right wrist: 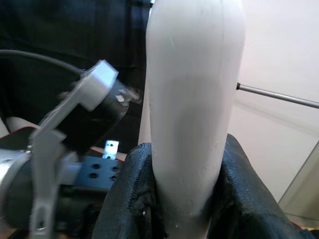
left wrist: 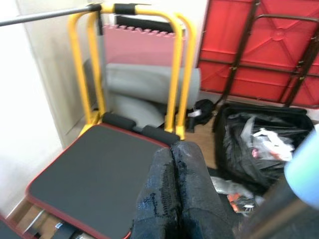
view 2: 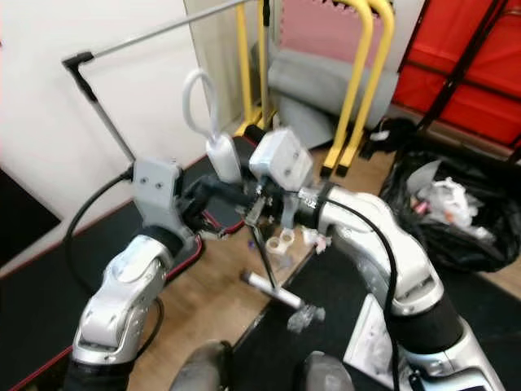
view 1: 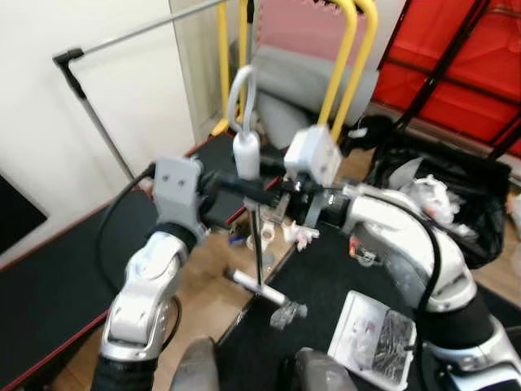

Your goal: Sweep floor

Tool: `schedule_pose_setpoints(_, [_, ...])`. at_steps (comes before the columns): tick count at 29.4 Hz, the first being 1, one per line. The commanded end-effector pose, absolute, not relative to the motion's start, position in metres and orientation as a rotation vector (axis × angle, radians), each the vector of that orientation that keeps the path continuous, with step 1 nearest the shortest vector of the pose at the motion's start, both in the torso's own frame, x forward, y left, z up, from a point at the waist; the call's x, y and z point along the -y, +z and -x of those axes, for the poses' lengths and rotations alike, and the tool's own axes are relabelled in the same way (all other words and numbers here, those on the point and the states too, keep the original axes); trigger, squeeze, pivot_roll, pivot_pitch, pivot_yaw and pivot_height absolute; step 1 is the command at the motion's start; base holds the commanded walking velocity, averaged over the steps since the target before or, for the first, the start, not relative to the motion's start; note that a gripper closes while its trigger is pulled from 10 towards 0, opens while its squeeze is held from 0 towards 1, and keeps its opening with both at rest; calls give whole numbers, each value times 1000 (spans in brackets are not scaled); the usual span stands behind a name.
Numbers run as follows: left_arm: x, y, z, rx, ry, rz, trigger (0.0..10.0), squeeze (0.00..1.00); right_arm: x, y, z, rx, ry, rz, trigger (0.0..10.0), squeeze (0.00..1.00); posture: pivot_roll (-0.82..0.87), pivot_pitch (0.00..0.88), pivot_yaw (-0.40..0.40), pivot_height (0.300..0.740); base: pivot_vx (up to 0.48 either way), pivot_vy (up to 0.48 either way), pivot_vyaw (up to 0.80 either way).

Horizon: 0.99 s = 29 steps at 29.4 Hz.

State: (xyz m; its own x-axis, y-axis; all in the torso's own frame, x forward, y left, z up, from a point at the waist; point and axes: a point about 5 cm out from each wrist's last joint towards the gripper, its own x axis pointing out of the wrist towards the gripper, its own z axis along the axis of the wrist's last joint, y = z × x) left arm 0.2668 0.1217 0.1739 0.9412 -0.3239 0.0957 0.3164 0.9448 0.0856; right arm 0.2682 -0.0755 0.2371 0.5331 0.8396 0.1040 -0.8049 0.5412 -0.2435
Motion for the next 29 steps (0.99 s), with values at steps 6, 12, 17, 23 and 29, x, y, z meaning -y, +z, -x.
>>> schedule_pose_setpoints(6, [-127, 168, -265, 80, -313, -85, 10000, 0, 85, 243, -281, 241, 833, 173, 10000, 0, -83, 142, -131, 740, 0, 0, 0])
schedule_pose_setpoints(12, [-127, 167, -264, 77, -309, -83, 10000, 0, 84, 245, -286, 242, 793, 135, 10000, 0, -85, 141, -137, 740, 0, 0, 0])
schedule_pose_setpoints(17, [-127, 166, -263, 77, -319, -87, 10000, 0, 85, 246, -286, 242, 793, 122, 10000, 0, -88, 139, -132, 740, 0, 0, 320])
schedule_pose_setpoints(23, [-125, 166, -263, 78, -338, -89, 10000, 0, 86, 241, -287, 214, 774, 123, 10000, 0, -93, 139, -126, 740, 254, 0, 267])
schedule_pose_setpoints(29, [-123, 167, -263, 82, -348, -87, 10000, 0, 88, 238, -289, 199, 757, 151, 10000, 0, -92, 141, -127, 740, 265, 0, 493])
